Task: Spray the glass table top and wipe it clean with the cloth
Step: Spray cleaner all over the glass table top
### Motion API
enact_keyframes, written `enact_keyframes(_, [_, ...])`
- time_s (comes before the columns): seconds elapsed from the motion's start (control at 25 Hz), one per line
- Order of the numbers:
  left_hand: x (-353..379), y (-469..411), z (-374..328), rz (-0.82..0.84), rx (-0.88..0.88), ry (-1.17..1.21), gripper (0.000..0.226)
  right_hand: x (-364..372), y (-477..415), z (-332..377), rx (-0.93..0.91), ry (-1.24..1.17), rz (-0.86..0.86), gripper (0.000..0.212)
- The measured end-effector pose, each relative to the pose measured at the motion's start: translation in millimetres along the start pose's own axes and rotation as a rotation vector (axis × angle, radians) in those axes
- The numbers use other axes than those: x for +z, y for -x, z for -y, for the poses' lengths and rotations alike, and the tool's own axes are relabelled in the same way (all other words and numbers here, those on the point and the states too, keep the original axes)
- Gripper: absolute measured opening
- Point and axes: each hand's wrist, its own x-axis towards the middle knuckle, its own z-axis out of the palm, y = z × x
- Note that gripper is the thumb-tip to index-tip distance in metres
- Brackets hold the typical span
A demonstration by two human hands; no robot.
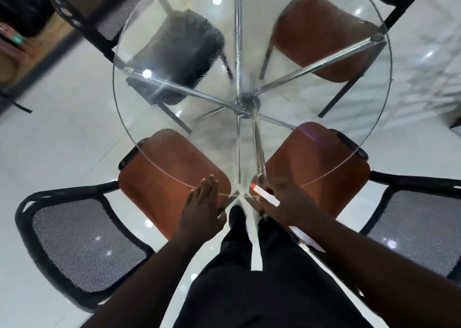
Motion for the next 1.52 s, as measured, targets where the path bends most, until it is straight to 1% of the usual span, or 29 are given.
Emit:
enact_keyframes(0.08, [-4.5,-11.5,-19.6,0.034,0.048,-0.012,0.093,-16.0,16.8,-31.9,0.118,-0.054,-0.113,0.036])
enact_keyframes(0.16, [-8.9,-25.2,-37.0,0.050,0.063,-0.026,0.095,-34.6,26.6,-57.5,0.195,-0.100,-0.226,0.029])
enact_keyframes(0.2, [-11.0,-31.9,-43.5,0.064,0.065,-0.027,0.094,-42.0,29.4,-66.8,0.213,-0.126,-0.257,0.022])
enact_keyframes(0.32, [-20.6,-49.1,-64.1,0.117,0.073,-0.079,0.095,-56.2,37.8,-94.5,0.293,-0.244,-0.300,0.020])
enact_keyframes(0.4, [-30.4,-58.0,-78.3,0.137,0.053,-0.094,0.099,-60.8,43.5,-110.8,0.312,-0.291,-0.348,0.010])
enact_keyframes(0.48, [-42.1,-67.6,-89.6,0.146,0.018,-0.092,0.107,-71.3,39.6,-123.3,0.323,-0.313,-0.405,0.006])
enact_keyframes(0.52, [-47.7,-71.5,-93.5,0.148,0.013,-0.092,0.110,-78.5,34.2,-125.3,0.320,-0.324,-0.418,0.009])
enact_keyframes(0.6, [-55.1,-78.9,-98.0,0.147,0.019,-0.105,0.104,-93.3,21.1,-121.0,0.303,-0.314,-0.380,0.020])
enact_keyframes(0.64, [-57.4,-81.6,-99.8,0.149,0.019,-0.110,0.101,-98.6,12.3,-118.3,0.297,-0.298,-0.381,0.022])
enact_keyframes(0.72, [-60.6,-85.4,-101.5,0.177,0.008,-0.110,0.101,-109.0,-7.9,-112.2,0.286,-0.264,-0.481,0.025])
enact_keyframes(0.8, [-63.2,-89.3,-99.5,0.211,0.011,-0.123,0.105,-122.0,-29.2,-102.1,0.213,-0.235,-0.567,0.029])
enact_keyframes(0.84, [-65.0,-92.7,-96.4,0.214,0.020,-0.140,0.105,-128.3,-41.4,-96.8,0.165,-0.209,-0.569,0.034])
enact_keyframes(0.88, [-67.9,-97.1,-92.8,0.212,0.022,-0.157,0.104,-134.7,-54.4,-91.7,0.142,-0.181,-0.538,0.039])
enact_keyframes(0.92, [-71.6,-102.4,-88.2,0.212,0.017,-0.171,0.102,-142.6,-65.2,-83.5,0.166,-0.163,-0.467,0.042])
enact_keyframes(0.96, [-75.7,-107.4,-83.6,0.208,0.009,-0.178,0.101,-147.5,-74.9,-76.7,0.198,-0.150,-0.405,0.040])
enact_keyframes(1.04, [-84.3,-115.3,-75.4,0.201,-0.016,-0.173,0.100,-152.9,-88.4,-60.7,0.230,-0.126,-0.376,0.036])
enact_keyframes(1.12, [-92.7,-121.0,-66.9,0.190,-0.030,-0.147,0.100,-154.8,-97.8,-42.0,0.205,-0.150,-0.370,0.037])
enact_keyframes(1.24, [-104.1,-128.4,-50.0,0.154,-0.039,-0.094,0.098,-157.2,-114.2,-20.8,0.241,-0.191,-0.274,0.041])
enact_keyframes(1.4, [-122.2,-138.8,-27.3,0.110,-0.042,-0.031,0.097,-161.1,-145.6,4.1,0.227,-0.304,-0.415,0.033])
enact_keyframes(1.52, [-135.0,-145.2,-15.8,0.100,-0.049,0.006,0.096,-168.7,-170.1,27.4,0.223,-0.280,-0.349,0.032])
